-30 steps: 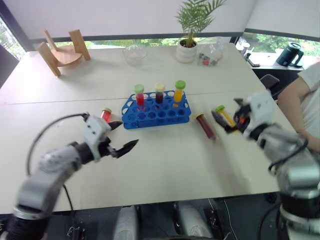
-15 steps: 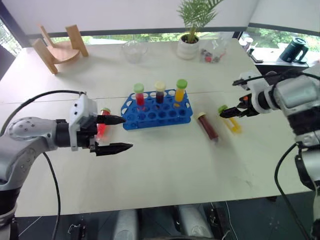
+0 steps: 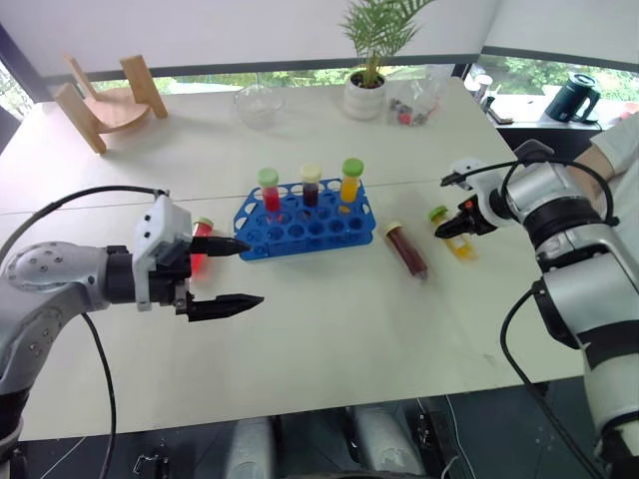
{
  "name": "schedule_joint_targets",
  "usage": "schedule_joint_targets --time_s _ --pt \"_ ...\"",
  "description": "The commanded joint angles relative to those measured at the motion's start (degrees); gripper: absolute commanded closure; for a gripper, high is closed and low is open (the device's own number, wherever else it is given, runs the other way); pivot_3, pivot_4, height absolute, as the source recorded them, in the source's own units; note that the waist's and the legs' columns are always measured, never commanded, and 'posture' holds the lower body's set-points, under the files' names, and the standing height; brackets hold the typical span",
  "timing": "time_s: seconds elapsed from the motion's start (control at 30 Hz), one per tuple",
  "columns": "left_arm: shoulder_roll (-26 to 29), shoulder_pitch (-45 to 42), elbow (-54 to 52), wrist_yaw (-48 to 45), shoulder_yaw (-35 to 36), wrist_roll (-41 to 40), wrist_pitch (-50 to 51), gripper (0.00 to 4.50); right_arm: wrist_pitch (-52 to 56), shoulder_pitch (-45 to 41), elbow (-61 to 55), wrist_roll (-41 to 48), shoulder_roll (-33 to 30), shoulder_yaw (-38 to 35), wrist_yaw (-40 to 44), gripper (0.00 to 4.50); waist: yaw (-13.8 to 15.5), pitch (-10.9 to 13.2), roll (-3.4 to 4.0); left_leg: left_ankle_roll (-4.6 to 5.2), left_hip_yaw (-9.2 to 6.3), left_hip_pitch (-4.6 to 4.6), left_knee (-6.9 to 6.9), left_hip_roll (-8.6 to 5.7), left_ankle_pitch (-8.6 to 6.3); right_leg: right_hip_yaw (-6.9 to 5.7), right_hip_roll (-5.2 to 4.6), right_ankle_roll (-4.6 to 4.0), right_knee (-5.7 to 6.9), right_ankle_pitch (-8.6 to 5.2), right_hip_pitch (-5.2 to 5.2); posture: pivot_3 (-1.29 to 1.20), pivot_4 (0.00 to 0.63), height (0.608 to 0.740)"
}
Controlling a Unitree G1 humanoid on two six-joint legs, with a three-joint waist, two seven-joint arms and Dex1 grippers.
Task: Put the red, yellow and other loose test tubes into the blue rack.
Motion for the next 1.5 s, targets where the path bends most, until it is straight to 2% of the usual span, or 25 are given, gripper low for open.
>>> schedule_joint_targets --time_s 0.03,0.17,0.23,0.3,0.37,0.43,0.53,0.57,0.7,0.77,0.87,1.2,1.5 --pt "1.1 0.6 -0.6 0.5 3.6 -0.2 -0.6 0.0 0.0 -1.4 1.9 -1.6 0.7 -2.3 0.5 3.71 0.0 0.0 -0.01 -0.01 0.0 0.0 0.0 0.0 0.0 0.0 0.0 0.0 0.0 0.0 0.0 0.0 0.15 0.74" --pt "0.3 1.8 -0.8 2.7 5.8 -0.8 0.0 0.0 5.6 -5.2 -3.0 3.2 -1.1 -11.2 -1.4 3.72 0.0 0.1 0.08 -0.01 0.0 0.0 0.0 0.0 0.01 0.01 -0.01 0.0 0.02 0.0 0.0 0.0 0.15 0.74" --pt "-0.1 2.8 -1.0 3.5 6.7 -1.2 0.1 0.0 8.5 -4.0 -12.0 6.8 -1.9 -17.2 -3.0 3.72 0.0 0.2 0.27 -0.01 0.04 -0.02 -0.03 0.0 0.01 0.04 -0.01 0.0 0.04 0.0 -0.06 0.0 0.15 0.74" --pt "-0.4 3.5 -1.1 4.0 6.7 -0.8 -0.5 0.0 10.5 2.1 -27.6 11.0 -2.1 -23.7 -5.2 3.72 0.1 0.2 0.3 -0.01 0.05 -0.02 -0.1 0.0 0.01 0.07 0.0 0.0 0.06 0.0 -0.12 0.0 0.15 0.74" --pt "-1.1 3.4 -1.1 5.2 6.4 -1.0 -0.5 0.0 12.7 10.5 -46.2 17.1 0.8 -32.0 -8.2 3.72 0.2 0.2 0.25 -0.01 -0.07 -0.03 -0.16 0.01 0.01 0.01 0.05 -0.05 0.08 -0.04 -0.13 0.0 0.15 0.74" --pt "-1.8 2.6 -1.0 6.1 5.8 -1.5 -0.2 0.0 8.7 18.9 -61.1 22.2 6.8 -38.7 -12.6 3.72 0.4 0.1 0.13 -0.01 -0.27 -0.06 -0.2 0.03 0.0 -0.13 0.07 -0.06 0.05 -0.08 -0.04 0.0 0.15 0.74" --pt "-1.6 1.8 -0.1 6.2 4.5 -0.6 -0.5 0.0 2.1 27.1 -71.1 22.7 15.7 -40.4 -21.2 3.72 0.2 0.1 0.17 -0.02 -0.28 -0.08 -0.09 0.03 0.0 -0.15 0.04 -0.06 0.1 -0.09 -0.01 0.0 0.15 0.74" --pt "-1.6 1.5 0.0 6.3 4.1 -0.6 -0.4 0.0 -2.9 29.5 -72.0 22.7 19.0 -40.3 -23.0 3.72 0.2 0.1 0.2 -0.08 -0.23 -0.08 -0.06 0.01 0.04 -0.12 0.01 -0.03 0.13 -0.07 -0.01 0.0 0.15 0.74" --pt "-1.7 -0.4 0.4 6.5 3.0 -1.0 0.0 0.0 -19.3 36.0 -70.3 22.0 25.8 -37.2 -24.1 3.72 0.2 0.1 0.18 -0.26 -0.14 -0.07 0.0 -0.02 0.14 -0.05 -0.02 0.07 0.12 0.01 -0.01 0.0 0.15 0.74" --pt "-1.5 -1.1 0.5 6.3 2.6 -0.9 -0.1 0.0 -27.4 37.6 -66.8 20.1 27.5 -35.2 -24.3 3.72 0.2 0.1 0.17 -0.28 -0.16 -0.06 0.0 -0.02 0.16 -0.06 -0.01 0.07 0.12 0.01 0.01 0.0 0.15 0.74" --pt "-1.2 -1.5 0.5 5.9 2.2 -0.5 -0.2 0.0 -32.9 37.7 -61.9 19.4 28.8 -34.0 -25.4 3.72 0.1 0.1 0.18 -0.28 -0.16 -0.02 -0.04 -0.02 0.16 -0.06 0.0 0.07 0.15 0.02 0.01 0.0 0.15 0.74" --pt "-0.1 -0.2 -1.0 6.3 4.0 -1.7 0.7 0.0 -40.0 39.3 -52.9 18.8 29.5 -31.1 -26.4 3.72 0.1 0.1 0.18 -0.29 -0.17 -0.01 -0.08 -0.01 0.16 -0.06 0.01 0.05 0.16 0.02 0.0 0.0 0.15 0.74" --pt "-0.1 0.5 -2.1 7.0 4.8 -2.0 1.4 0.0 -39.9 42.1 -53.7 19.1 30.0 -29.7 -27.7 3.72 0.1 0.1 0.18 -0.29 -0.19 -0.01 -0.07 0.0 0.16 -0.07 0.01 0.05 0.16 0.02 0.01 0.0 0.15 0.74"
